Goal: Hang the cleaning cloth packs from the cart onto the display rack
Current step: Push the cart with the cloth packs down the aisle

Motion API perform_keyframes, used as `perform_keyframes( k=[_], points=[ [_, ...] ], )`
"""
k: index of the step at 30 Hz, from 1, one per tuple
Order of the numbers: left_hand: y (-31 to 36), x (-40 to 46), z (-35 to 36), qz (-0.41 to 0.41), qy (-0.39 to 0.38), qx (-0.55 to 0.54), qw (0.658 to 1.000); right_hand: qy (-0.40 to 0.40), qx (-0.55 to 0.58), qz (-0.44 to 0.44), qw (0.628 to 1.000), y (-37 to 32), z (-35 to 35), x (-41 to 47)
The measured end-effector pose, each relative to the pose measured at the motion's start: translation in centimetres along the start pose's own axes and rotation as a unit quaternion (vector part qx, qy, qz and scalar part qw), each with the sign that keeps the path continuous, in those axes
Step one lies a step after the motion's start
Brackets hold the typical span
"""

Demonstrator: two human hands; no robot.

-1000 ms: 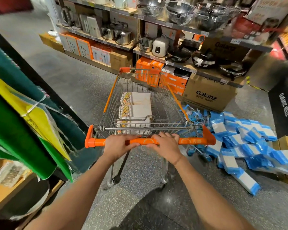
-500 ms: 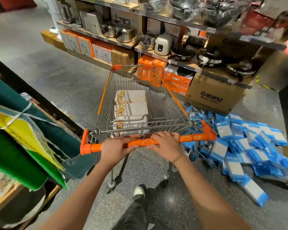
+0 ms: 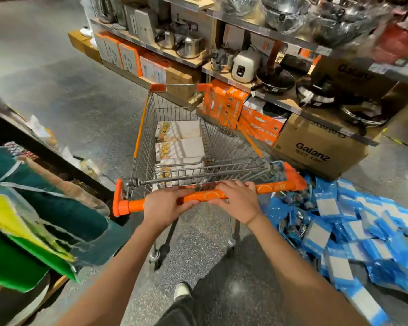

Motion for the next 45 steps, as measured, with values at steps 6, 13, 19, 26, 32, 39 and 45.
perform_keyframes(
  k=[6, 13, 19, 26, 32, 39, 45],
  points=[
    [-1.9, 5.6, 0.6, -0.006, 0.007, -0.034, 0.999, 0.024, 0.022, -0.005, 0.999, 1.8, -2.2, 5.8],
    [-3.7, 11.2, 0.5, -0.010, 0.078, -0.012, 0.997, -0.001, 0.026, -0.023, 0.999, 4.1, -3.7, 12.9],
    [-5.0, 15.1, 0.7, -0.012, 0.103, 0.012, 0.994, -0.022, 0.035, -0.032, 0.999, 5.4, -4.6, 17.6],
    [-6.1, 19.3, 1.2, -0.027, 0.111, 0.013, 0.993, -0.021, 0.042, -0.052, 0.998, 6.9, -5.8, 21.9],
    [-6.7, 23.4, 2.0, -0.057, 0.113, 0.017, 0.992, -0.011, 0.037, -0.078, 0.996, 9.0, -7.0, 26.2],
    [-7.7, 29.8, 3.2, -0.109, 0.052, 0.010, 0.993, -0.030, 0.013, -0.099, 0.995, 12.0, -9.2, 32.5],
    [-9.1, 35.2, 4.8, -0.163, -0.037, -0.001, 0.986, -0.060, -0.006, -0.109, 0.992, 14.4, -10.8, 38.2]
  ],
)
Point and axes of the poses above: each hand's wrist, its own x-axis towards the middle knuckle, its own z-axis out of the palm, y = z × x, the point moved 6 cm from there along x, towards the middle knuckle, and after that the axes turned 11 degrees about -y, right-handed, at the moved point
